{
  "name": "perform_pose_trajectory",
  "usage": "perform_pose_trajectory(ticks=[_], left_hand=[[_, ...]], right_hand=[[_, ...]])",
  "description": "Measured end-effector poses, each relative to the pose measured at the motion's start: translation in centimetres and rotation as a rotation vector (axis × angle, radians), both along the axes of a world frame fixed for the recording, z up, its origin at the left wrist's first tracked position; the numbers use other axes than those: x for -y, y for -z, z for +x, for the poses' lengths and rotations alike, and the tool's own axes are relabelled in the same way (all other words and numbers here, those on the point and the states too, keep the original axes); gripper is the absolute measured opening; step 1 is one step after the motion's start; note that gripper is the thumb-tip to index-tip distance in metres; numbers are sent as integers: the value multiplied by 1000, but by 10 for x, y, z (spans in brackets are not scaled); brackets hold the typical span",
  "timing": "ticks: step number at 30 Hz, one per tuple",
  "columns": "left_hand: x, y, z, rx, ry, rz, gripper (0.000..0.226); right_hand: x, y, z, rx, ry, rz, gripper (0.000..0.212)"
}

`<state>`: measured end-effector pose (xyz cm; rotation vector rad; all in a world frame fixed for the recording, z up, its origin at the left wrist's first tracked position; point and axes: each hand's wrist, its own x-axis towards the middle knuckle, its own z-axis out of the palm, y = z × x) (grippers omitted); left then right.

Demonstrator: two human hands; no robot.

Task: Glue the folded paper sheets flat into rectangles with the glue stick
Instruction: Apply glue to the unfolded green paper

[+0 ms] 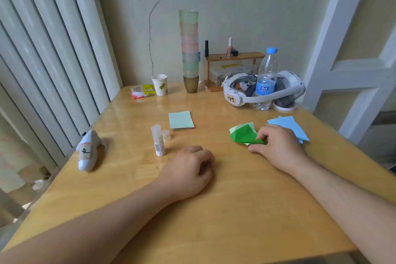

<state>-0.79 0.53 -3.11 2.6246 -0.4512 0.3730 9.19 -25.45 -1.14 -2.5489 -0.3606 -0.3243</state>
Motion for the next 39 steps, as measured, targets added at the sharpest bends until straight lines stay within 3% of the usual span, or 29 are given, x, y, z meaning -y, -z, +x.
perform_pose_trajectory(ticks=[6, 10, 13, 16, 18, 21, 26, 28, 32, 35, 39], left_hand=[[0, -1, 0, -30, -13, -11, 16], [-1, 0, 3, -54, -19, -20, 23], [-4, 2, 5, -57, -12, -145, 51], [-10, -9, 6, 9, 2, -385, 74], [-15, -24, 6, 32, 35, -404, 82], [-19, -41, 5, -126, 143, -559, 65], [-15, -24, 4, -329, -67, -733, 46], [-16, -18, 1, -376, -119, -606, 39], [-18, -19, -7, -248, -186, -194, 41], [-16, -18, -13, -244, -244, 8, 48], [-17, -20, -14, -214, -265, 117, 47]], right_hand=[[14, -8, -9, -211, -66, 48, 14], [12, -14, -9, 54, 32, 241, 8], [-8, -30, -15, 184, -89, 288, 13], [-36, -46, -24, -30, -319, 273, 12], [-53, -54, -33, -258, -500, 343, 5], [-72, -53, -34, -470, -621, 481, 10], [-94, -31, -10, -277, -428, 293, 15], [-102, -23, -5, -253, -431, 141, 16], [-111, -11, -3, -306, -481, -148, 18], [-109, -6, -8, -285, -490, -124, 25], [-107, 1, -16, -192, -535, -95, 21]])
